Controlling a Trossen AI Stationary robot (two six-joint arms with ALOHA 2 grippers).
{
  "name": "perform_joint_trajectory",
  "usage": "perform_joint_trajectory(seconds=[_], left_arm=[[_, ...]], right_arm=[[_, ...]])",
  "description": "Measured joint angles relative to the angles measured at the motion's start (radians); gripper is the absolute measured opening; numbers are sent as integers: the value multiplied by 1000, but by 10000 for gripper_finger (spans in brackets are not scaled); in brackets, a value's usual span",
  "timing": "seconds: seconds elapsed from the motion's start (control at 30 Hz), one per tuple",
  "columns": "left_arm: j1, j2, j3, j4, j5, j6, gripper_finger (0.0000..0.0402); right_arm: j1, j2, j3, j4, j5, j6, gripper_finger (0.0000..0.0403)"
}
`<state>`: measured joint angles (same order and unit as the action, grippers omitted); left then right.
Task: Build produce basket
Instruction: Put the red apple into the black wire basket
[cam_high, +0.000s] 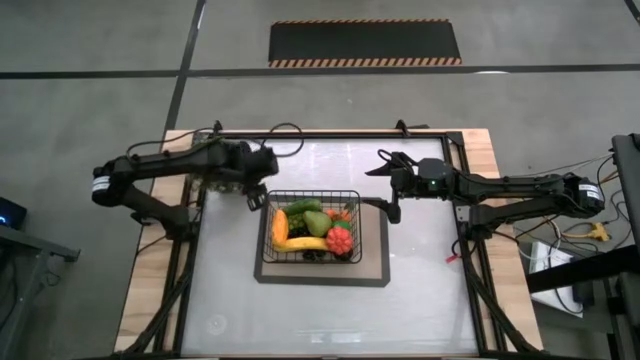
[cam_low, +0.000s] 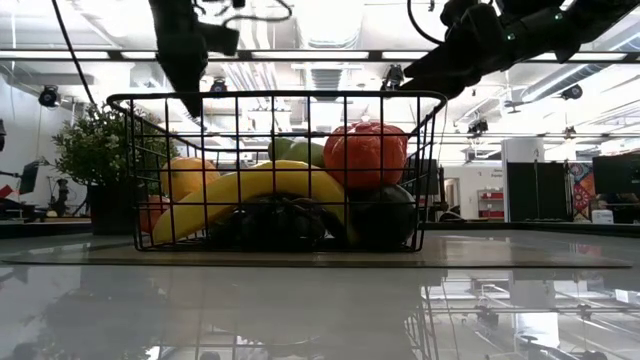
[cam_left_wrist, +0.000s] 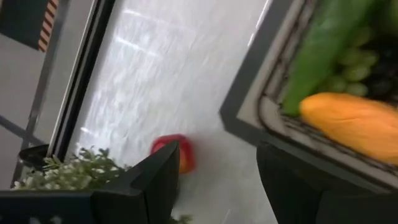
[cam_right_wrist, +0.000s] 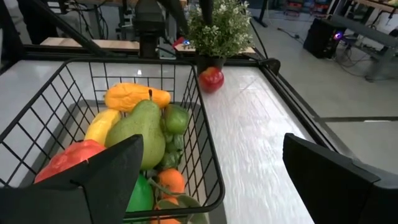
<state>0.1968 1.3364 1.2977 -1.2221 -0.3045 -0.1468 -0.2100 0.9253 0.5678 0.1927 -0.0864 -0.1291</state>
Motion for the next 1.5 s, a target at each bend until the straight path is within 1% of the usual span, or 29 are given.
perform_joint_trajectory(seconds=[0.1, 0.27, 0.43, 0.6, 0.77, 1.03, 1.3, 1.4, 1.5], left_arm=[[69, 18, -5, 0, 11, 71, 196], [181, 59, -18, 3, 87, 178, 196], [264, 113, -35, 7, 88, 213, 196], [311, 166, -57, 0, 89, 280, 196], [338, 222, -62, 1, 89, 289, 196], [340, 297, -62, 2, 91, 284, 196], [347, 320, -61, 6, 92, 218, 196], [347, 319, -61, -1, 98, 205, 206], [347, 319, -62, 3, 103, 206, 231]], right_arm=[[0, 0, 0, -5, 0, 6, 368], [0, 0, 0, -17, 0, 10, 368], [0, 0, 0, -17, 0, 8, 368], [0, 0, 1, -17, 0, 11, 368], [0, 0, 1, -20, 1, 14, 368], [0, 0, 1, -21, 1, 16, 368], [0, 0, 1, -23, 1, 17, 368], [0, 0, 1, -23, 1, 28, 368], [0, 0, 1, -24, 1, 32, 368]])
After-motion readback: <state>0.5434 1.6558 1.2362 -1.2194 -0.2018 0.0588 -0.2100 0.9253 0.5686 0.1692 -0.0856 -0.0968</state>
